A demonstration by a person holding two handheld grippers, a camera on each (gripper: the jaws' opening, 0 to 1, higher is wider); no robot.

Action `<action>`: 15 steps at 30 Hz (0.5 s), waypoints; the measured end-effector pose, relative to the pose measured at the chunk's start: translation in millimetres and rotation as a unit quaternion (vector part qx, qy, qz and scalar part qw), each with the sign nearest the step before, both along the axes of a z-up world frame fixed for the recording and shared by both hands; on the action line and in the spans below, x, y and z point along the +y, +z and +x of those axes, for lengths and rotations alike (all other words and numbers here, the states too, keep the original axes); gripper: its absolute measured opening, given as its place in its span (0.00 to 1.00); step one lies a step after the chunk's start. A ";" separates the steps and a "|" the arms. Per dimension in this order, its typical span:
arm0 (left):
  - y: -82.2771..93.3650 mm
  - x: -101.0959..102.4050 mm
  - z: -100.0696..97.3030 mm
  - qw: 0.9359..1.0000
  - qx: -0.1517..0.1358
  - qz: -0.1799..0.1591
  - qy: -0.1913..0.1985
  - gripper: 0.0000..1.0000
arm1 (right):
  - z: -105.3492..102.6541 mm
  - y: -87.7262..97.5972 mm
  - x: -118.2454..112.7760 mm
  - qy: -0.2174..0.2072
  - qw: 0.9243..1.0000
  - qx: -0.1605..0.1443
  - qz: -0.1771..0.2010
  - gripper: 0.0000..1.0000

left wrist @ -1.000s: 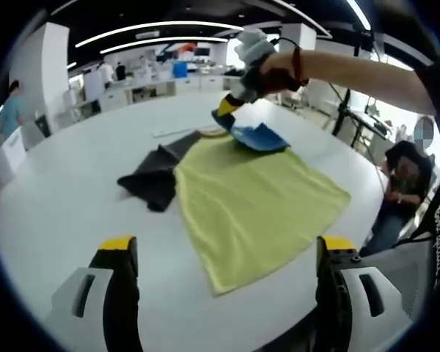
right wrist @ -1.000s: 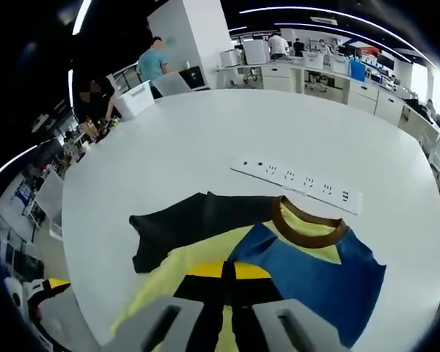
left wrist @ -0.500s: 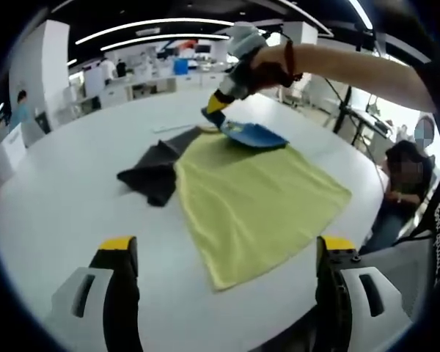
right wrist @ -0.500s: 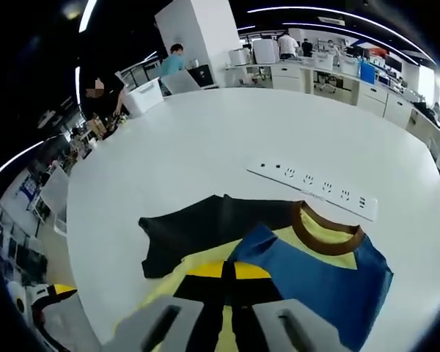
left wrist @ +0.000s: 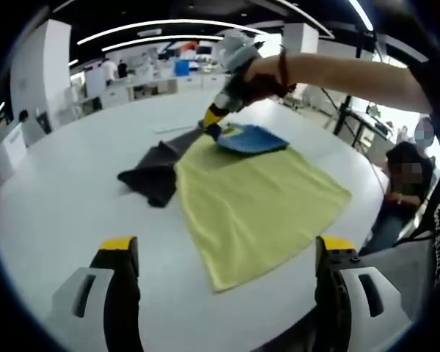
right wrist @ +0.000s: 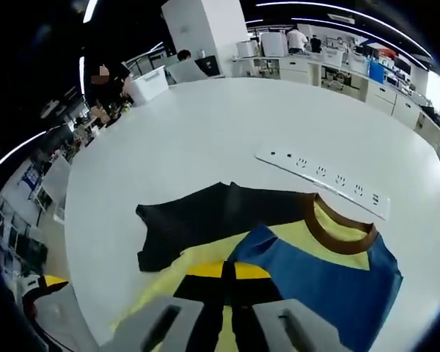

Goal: Fold the garment on the visible template until the final outline fits inside the template.

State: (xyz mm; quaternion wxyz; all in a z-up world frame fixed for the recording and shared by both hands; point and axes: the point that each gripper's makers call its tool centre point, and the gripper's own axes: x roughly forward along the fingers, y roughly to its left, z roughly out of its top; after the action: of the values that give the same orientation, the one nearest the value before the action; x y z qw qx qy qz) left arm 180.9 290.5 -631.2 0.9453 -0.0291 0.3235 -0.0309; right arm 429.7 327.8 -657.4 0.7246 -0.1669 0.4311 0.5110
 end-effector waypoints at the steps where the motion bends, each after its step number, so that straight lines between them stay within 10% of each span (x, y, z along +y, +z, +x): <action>1: 0.1 -0.1 0.1 1.000 -0.001 0.001 -0.001 0.97 | 0.2 -2.2 0.8 0.002 1.000 -0.001 -0.002 0.00; 15: -0.8 2.7 8.5 1.000 -0.016 0.010 -0.010 0.98 | -1.7 -31.6 15.1 -0.006 0.999 0.032 -0.003 0.00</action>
State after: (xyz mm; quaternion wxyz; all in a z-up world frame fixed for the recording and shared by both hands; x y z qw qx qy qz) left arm 189.4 293.2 -632.0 0.9502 -0.0159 0.3089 -0.0381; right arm 428.0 342.9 -689.0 0.7133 -0.1502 0.4567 0.5100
